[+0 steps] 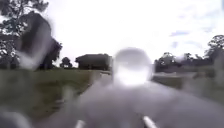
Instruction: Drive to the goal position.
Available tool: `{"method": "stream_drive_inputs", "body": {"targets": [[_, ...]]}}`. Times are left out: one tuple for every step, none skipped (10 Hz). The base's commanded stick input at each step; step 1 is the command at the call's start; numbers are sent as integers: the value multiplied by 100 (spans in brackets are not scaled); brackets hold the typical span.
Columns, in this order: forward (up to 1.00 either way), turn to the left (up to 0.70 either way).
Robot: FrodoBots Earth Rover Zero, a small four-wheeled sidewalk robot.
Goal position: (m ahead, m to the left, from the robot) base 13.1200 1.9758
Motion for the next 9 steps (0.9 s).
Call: {"method": "stream_drive_inputs", "body": {"targets": [[85, -6], [85, -33], [85, -33], [85, -1], [85, 0], [85, 0], [85, 0], [85, 0], [85, 0]]}}
